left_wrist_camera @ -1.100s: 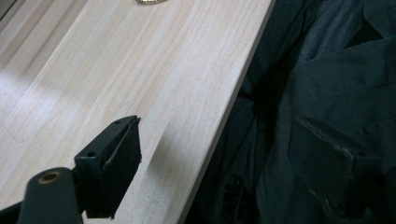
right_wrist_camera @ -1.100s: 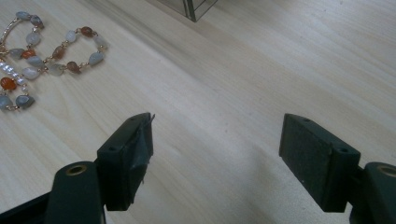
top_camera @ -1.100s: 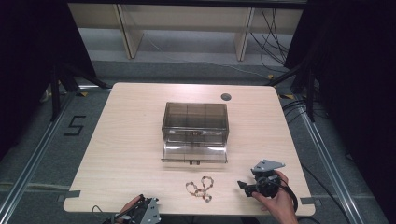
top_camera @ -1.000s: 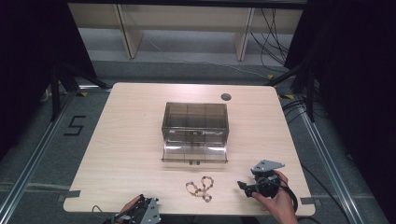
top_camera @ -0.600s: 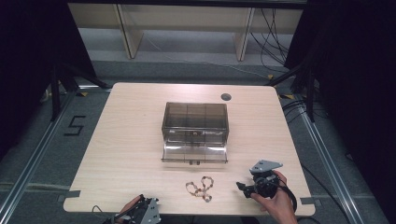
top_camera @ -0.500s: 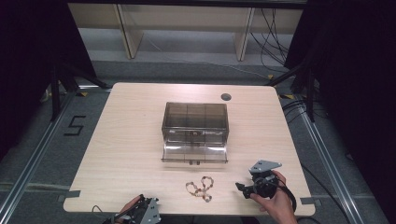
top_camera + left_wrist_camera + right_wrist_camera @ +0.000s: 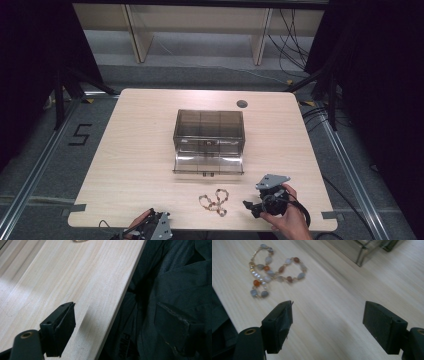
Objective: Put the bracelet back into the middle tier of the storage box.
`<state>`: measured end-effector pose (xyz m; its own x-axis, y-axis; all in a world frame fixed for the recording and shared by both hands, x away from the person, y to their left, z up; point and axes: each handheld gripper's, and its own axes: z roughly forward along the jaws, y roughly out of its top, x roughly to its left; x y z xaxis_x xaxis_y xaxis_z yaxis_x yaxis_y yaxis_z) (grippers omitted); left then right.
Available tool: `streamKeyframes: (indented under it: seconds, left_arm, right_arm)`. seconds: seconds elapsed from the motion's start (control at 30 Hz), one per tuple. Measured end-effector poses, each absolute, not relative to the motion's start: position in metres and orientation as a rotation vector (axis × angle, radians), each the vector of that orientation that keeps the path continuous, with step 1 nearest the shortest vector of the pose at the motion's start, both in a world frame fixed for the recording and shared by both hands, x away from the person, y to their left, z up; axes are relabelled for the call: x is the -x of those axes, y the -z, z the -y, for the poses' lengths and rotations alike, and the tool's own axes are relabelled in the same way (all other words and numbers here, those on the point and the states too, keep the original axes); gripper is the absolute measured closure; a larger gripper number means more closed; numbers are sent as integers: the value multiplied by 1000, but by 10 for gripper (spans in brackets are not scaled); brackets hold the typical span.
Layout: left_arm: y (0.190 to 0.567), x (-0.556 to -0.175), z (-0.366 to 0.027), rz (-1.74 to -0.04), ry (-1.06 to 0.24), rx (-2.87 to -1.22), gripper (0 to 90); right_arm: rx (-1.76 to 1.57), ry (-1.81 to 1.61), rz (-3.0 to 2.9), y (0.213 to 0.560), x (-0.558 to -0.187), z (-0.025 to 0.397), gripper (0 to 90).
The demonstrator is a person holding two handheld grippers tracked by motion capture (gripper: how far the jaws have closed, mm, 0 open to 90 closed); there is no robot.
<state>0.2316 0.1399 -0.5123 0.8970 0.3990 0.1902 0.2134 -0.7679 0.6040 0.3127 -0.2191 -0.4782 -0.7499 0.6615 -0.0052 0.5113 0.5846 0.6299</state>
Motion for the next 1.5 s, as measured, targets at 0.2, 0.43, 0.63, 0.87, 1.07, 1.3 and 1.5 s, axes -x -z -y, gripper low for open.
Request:
streamKeyframes:
  seconds: [0.2, 0.43, 0.63, 0.87, 1.07, 1.3, 1.5]
  left_arm:
    - [512, -232, -140, -439, -414, -2465, 172]
    - [512, -232, -140, -440, -414, -2464, 172]
    - [513, -233, -140, -440, -412, -2459, 173]
    - [513, -232, -140, -437, -413, -2465, 172]
    - [513, -232, -140, -439, -412, -2461, 172]
    - [514, -233, -140, -443, -411, -2460, 172]
    - [513, -233, -140, -441, -414, -2459, 172]
  right_arm:
    - [-874, -887, -2652, 476, -309, 199, 310]
    - [-726, -897, -2714, 475, -305, 172, 356]
    - [-687, -865, -2760, 477, -305, 162, 403]
    - [-617, -855, -2779, 479, -305, 153, 419]
    - [-605, -835, -2804, 479, -305, 141, 443]
    - [-517, -816, -2826, 479, -311, 127, 480]
    - [-502, -793, -2850, 483, -317, 120, 510]
